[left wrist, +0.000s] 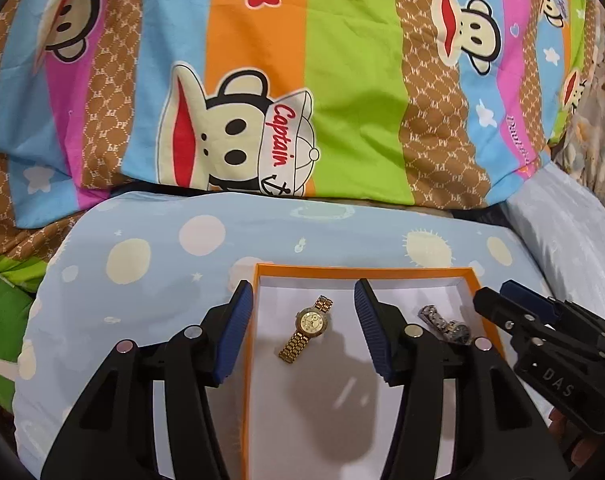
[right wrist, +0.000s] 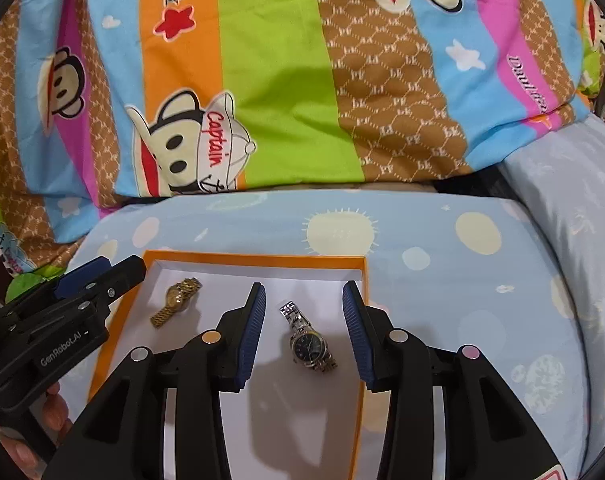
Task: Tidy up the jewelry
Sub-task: 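Lift both tools out of the box back toward the jewelry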
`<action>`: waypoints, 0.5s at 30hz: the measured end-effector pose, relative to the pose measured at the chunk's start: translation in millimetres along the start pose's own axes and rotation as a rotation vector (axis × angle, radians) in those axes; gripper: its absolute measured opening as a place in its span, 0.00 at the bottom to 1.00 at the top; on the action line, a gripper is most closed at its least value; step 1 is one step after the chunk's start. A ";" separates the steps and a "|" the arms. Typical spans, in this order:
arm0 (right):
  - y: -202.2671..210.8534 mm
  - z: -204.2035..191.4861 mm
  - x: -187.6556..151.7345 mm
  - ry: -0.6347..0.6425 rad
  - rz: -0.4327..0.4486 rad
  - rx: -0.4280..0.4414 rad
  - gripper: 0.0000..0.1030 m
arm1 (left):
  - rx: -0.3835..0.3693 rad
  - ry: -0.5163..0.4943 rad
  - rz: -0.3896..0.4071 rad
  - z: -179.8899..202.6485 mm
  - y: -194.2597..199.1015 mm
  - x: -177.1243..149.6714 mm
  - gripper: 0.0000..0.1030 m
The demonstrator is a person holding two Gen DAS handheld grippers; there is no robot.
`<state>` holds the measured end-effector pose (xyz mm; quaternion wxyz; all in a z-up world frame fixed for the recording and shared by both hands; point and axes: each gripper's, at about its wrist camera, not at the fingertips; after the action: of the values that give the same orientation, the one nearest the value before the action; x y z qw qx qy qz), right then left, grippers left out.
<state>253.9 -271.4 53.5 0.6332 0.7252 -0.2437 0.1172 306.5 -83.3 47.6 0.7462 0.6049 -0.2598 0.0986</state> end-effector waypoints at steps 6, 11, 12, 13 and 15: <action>74.9 -9.2 -49.4 0.027 0.092 -0.006 0.44 | 0.000 -0.011 0.073 -14.3 73.0 -39.9 0.49; 114.8 -9.8 -120.3 0.018 0.114 0.008 0.48 | 0.034 -0.083 0.082 -18.5 113.1 -102.2 0.50; 119.1 -9.0 -134.5 0.007 0.113 0.007 0.48 | 0.053 -0.098 0.077 -18.7 118.4 -119.0 0.50; 121.1 -8.3 -149.2 -0.003 0.110 0.005 0.48 | 0.058 -0.100 0.072 -20.1 122.4 -132.7 0.50; 124.0 -6.8 -176.4 -0.027 0.093 0.007 0.48 | 0.029 -0.090 0.047 -24.7 128.3 -159.1 0.50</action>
<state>42.0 -238.5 77.0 0.6212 0.7168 -0.2853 0.1377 119.4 -1.3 72.9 0.7225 0.6133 -0.3057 0.0924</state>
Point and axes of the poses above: each gripper's, at about its wrist camera, not at the fingertips, and y roughly against the way its jaws point, z to its right, x to its top, and after that the axes turned 13 degrees about -z, right-handed
